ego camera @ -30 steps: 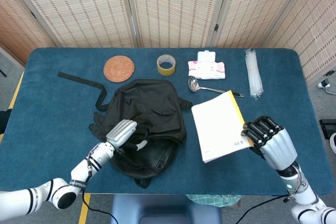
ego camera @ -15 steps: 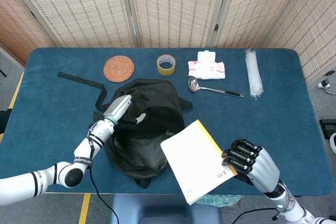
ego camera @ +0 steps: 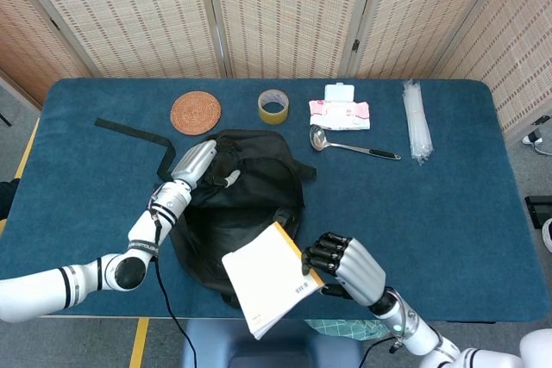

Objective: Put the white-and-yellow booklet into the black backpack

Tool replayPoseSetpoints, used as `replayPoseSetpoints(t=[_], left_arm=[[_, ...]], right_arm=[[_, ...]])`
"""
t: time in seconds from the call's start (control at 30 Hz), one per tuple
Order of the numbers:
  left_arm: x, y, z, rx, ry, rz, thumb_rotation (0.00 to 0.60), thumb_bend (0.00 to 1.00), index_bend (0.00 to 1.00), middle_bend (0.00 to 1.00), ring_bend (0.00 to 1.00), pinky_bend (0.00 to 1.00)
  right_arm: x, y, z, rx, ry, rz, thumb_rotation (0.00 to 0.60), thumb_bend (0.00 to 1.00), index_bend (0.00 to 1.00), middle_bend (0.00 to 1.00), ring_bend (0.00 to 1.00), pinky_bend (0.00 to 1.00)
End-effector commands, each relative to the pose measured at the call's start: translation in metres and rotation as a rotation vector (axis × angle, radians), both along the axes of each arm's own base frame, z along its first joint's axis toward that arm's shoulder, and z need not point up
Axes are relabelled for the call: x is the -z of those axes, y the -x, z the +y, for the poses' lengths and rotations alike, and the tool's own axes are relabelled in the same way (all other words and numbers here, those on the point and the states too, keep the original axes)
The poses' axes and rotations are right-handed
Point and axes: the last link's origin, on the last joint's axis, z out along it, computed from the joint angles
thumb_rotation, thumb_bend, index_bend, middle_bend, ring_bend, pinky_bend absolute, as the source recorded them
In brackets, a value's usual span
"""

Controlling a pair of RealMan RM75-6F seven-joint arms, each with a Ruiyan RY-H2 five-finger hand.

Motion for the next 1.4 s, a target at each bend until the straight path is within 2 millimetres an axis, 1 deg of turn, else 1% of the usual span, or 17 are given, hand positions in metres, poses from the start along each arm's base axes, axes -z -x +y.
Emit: replayPoseSetpoints(t=[0.03, 0.2, 0.33, 0.47, 0.67, 0.83, 1.07, 1.4], left_arm=[[0.000, 0.000, 0.000, -0.003, 0.001, 0.000, 0.600, 0.48, 0.59, 0.32, 0.28, 0.04], [-0.002, 0.001, 0.000, -0.010, 0.008, -0.010, 0.600, 0.48, 0.59, 0.32, 0.28, 0.04], [-0.004, 0.001, 0.000, -0.018, 0.016, -0.027, 0.600, 0.48, 0.59, 0.32, 0.28, 0.04], [-0.007, 0.003, -0.001, -0.022, 0.019, -0.036, 0.600, 0.48, 0.59, 0.32, 0.28, 0.04], [-0.013, 0.005, -0.003, -0.022, 0.019, -0.042, 0.600, 0.48, 0.60, 0.32, 0.27, 0.04], [-0.016, 0.006, -0.006, -0.016, 0.021, -0.045, 0.600, 0.48, 0.59, 0.32, 0.27, 0.04], [-0.017, 0.004, -0.011, 0.000, 0.028, -0.043, 0.600, 0.48, 0.59, 0.32, 0.27, 0.04], [-0.017, 0.003, -0.015, 0.005, 0.039, -0.049, 0.600, 0.48, 0.59, 0.32, 0.27, 0.04]], right_arm=[[0.024, -0.010, -0.015, 0.029, -0.031, 0.010, 0.600, 0.42, 0.86, 0.56, 0.55, 0.52], [0.054, -0.018, -0.032, 0.062, -0.022, 0.035, 0.600, 0.43, 0.86, 0.56, 0.55, 0.52], [0.077, -0.020, -0.048, 0.099, 0.003, 0.070, 0.600, 0.43, 0.86, 0.56, 0.55, 0.52], [0.092, -0.021, -0.059, 0.114, 0.042, 0.100, 0.600, 0.43, 0.86, 0.56, 0.55, 0.53], [0.107, -0.017, -0.065, 0.092, 0.117, 0.193, 0.600, 0.43, 0.87, 0.56, 0.55, 0.53], [0.115, -0.018, -0.071, 0.082, 0.195, 0.281, 0.600, 0.43, 0.87, 0.56, 0.56, 0.53], [0.125, -0.033, -0.081, 0.056, 0.305, 0.392, 0.600, 0.43, 0.88, 0.56, 0.56, 0.53], [0.141, -0.055, -0.089, 0.014, 0.379, 0.516, 0.600, 0.43, 0.88, 0.56, 0.57, 0.53]])
